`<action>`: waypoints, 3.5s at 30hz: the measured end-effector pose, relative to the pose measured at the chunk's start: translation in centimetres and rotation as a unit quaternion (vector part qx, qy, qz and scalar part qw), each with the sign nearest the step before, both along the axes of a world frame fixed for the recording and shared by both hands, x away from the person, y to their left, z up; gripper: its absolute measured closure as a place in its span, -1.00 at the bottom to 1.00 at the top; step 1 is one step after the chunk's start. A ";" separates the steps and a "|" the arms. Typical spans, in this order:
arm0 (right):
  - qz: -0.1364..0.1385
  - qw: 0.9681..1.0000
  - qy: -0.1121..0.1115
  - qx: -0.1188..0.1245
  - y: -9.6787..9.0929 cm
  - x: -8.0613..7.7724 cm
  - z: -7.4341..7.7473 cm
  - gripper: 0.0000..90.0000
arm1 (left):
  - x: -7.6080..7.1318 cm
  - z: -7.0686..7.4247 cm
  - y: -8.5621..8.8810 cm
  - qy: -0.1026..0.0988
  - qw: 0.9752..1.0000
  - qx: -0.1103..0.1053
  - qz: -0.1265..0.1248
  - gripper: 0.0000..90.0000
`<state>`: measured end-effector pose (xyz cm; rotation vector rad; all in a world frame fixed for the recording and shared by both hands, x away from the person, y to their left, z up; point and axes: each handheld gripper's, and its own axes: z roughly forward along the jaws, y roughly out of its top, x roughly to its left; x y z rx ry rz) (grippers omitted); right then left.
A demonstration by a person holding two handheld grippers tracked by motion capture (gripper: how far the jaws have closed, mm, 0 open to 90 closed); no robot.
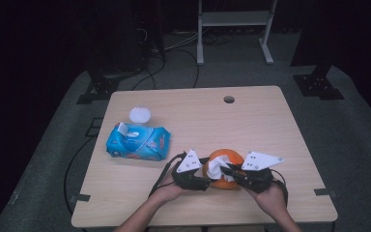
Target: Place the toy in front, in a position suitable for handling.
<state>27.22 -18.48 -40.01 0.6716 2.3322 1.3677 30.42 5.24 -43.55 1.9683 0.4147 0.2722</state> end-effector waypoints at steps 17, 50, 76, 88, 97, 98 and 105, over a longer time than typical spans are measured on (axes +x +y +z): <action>-0.074 0.997 -0.017 -0.013 -2.5 0.6 -0.2 0.86 | -0.2 0.0 0.2 0.008 1.000 -0.005 -0.016 -0.31; -0.007 1.000 -0.001 0.006 0.6 -0.1 -0.2 0.86 | 0.0 -0.3 0.2 0.017 1.000 0.005 -0.011 -0.27; -0.034 0.999 -0.013 0.009 -0.2 -0.1 0.4 0.86 | -0.1 -1.1 -1.0 0.003 1.000 0.010 -0.009 -0.37; -0.062 0.998 -0.003 -0.003 -2.4 0.9 0.7 0.86 | -0.1 -0.9 -0.8 0.013 1.000 0.000 -0.007 -0.26; -0.014 1.000 0.020 -0.014 0.0 0.0 0.1 0.86 | 0.0 -0.8 -0.6 0.015 1.000 0.000 -0.009 -0.36; -0.010 1.000 0.016 -0.022 0.2 0.0 0.1 0.86 | 0.0 -0.8 -0.5 0.015 1.000 -0.001 -0.009 -0.27; -0.050 0.998 0.035 0.001 -2.3 1.2 -0.3 0.86 | 0.5 -0.6 0.2 0.015 1.000 -0.005 -0.012 -0.41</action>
